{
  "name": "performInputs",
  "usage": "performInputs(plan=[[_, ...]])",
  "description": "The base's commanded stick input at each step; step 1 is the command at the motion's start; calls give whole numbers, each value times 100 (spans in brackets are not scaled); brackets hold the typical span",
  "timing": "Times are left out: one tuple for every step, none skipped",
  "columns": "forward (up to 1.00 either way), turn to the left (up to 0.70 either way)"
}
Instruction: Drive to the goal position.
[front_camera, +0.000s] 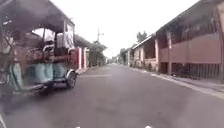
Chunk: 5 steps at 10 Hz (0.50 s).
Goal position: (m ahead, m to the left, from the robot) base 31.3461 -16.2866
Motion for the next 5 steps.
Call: performInputs(plan=[[100,0],[100,0],[100,0],[100,-8],[100,-11]])
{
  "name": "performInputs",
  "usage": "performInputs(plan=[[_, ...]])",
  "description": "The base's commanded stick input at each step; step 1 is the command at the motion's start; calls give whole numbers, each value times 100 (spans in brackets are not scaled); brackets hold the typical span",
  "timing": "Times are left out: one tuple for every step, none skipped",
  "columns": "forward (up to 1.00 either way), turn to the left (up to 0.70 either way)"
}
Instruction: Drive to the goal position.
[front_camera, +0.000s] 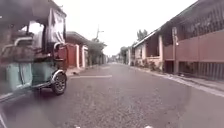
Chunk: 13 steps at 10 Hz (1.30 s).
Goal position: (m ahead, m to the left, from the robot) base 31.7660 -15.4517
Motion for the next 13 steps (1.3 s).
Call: performInputs(plan=[[100,-2],[100,0],[100,0],[100,0],[100,0],[100,0],[100,0],[100,0],[100,0],[100,0],[100,0],[100,0],[100,0]])
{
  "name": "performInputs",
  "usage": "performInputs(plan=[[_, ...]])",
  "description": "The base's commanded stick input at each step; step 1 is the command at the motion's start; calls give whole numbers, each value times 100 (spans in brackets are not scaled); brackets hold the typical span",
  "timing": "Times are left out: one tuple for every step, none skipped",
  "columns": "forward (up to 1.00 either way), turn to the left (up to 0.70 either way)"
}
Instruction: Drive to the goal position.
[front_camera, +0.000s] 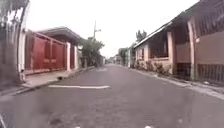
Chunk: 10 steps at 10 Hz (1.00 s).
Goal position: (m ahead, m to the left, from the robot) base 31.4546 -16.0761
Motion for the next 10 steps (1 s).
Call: performInputs(plan=[[100,23],[100,40],[100,31],[100,16],[100,0],[100,0],[100,0],[100,0],[100,0],[100,0]])
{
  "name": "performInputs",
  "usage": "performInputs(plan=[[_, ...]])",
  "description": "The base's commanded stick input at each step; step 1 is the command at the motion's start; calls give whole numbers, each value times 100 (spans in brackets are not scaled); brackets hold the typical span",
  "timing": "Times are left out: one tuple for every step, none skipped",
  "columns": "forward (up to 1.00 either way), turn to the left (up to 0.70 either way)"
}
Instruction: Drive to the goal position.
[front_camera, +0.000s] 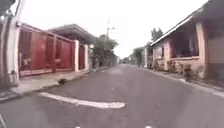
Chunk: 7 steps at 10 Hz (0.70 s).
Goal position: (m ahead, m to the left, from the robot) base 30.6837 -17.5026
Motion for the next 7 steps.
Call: performInputs(plan=[[100,0],[100,0],[100,-4],[100,-14],[100,-38],[100,-40],[100,-21]])
